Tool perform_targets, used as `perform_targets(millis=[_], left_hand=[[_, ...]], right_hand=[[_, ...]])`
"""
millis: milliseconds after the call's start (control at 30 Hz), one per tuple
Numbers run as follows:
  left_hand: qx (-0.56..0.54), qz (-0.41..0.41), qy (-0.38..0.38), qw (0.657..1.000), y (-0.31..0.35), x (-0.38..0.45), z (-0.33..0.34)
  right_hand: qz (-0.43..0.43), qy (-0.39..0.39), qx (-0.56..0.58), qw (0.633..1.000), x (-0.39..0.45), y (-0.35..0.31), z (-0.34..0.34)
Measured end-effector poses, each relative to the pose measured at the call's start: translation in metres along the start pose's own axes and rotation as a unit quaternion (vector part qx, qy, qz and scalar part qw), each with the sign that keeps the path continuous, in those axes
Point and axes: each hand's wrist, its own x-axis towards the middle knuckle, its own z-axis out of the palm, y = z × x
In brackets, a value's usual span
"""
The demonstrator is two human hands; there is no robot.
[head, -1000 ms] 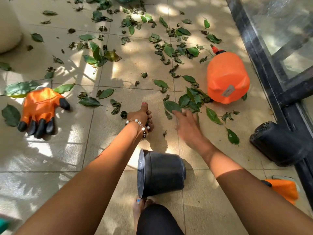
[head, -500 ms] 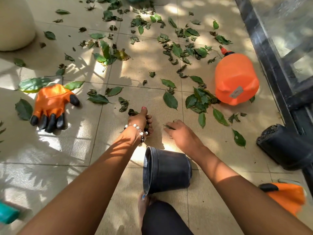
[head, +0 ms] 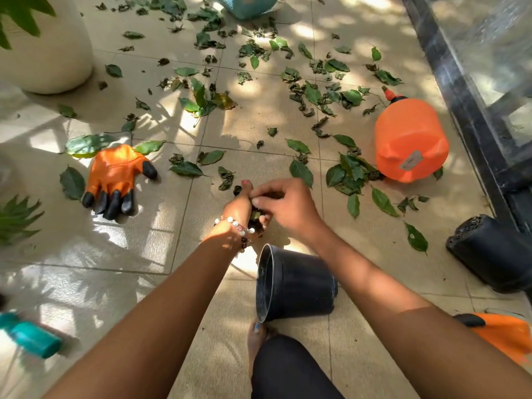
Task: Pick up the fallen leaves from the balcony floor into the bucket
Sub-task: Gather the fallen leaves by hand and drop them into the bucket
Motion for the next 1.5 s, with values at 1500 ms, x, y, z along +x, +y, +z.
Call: perform_targets(millis=[1500], left_hand=[[-0.16, 0.028, 0.1, 0.982, 0.059, 0.028, -0.118]], right_hand=[[-0.141, -0.037, -0.277, 0.95, 0.129, -0.011, 0.083]])
